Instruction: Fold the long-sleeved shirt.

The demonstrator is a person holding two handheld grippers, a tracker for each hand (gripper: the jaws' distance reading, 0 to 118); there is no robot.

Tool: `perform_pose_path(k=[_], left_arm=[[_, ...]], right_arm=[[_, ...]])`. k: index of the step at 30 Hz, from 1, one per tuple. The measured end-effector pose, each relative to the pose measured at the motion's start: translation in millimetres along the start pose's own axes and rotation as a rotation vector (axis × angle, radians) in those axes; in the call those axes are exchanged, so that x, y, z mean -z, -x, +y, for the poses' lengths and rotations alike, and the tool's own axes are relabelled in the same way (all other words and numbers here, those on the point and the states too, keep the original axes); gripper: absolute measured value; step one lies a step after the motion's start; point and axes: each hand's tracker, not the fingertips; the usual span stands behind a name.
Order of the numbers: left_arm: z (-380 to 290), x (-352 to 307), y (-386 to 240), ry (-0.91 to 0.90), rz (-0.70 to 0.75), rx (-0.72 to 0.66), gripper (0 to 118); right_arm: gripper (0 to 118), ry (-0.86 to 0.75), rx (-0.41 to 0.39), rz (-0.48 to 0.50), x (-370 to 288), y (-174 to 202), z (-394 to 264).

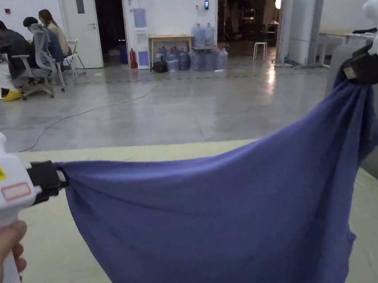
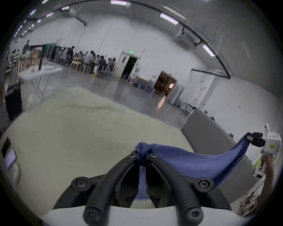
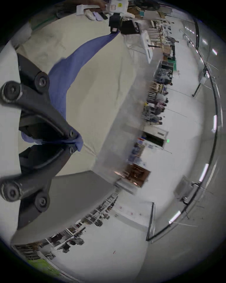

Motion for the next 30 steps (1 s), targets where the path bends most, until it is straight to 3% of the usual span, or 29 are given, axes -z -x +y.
perform_pose_path(k=[5, 8, 9, 10, 12, 16, 22, 29, 30], left_arm=[[110, 18, -30, -0.111, 0.026, 0.046, 0], [160, 32, -42, -0.113, 0.035, 0.043, 0], [176, 37, -48, -0.114, 0.059, 0.080, 0], [190, 42, -52, -0.110, 0.073, 0.094, 0], [215, 52, -58, -0.107, 0.081, 0.105, 0], [264, 66, -69, -0.113, 0.082, 0.151, 0], [302, 80, -91, -0.102, 0.115, 0.223, 0], [309, 106, -116, -0.069, 0.203, 0.361, 0], [307, 110, -116, -0.071, 0.201, 0.358, 0]], right_arm=[[0, -0.039, 0.058, -0.002, 21, -34, 81], [0, -0.089, 0.039, -0.092, 31, -48, 125], [0, -0.100, 0.062, -0.085, 34, -54, 139], [0, -0.109, 0.134, -0.084, 35, -61, 152], [0, -0.124, 0.155, -0.117, 9, -38, 161], [0, -0.162, 0.159, -0.187, 11, -49, 191], [0, -0.179, 0.200, -0.241, 48, -81, 243], [0, -0.089, 0.384, -0.225, 89, -93, 239], [0, -0.072, 0.374, -0.226, 99, -91, 234]])
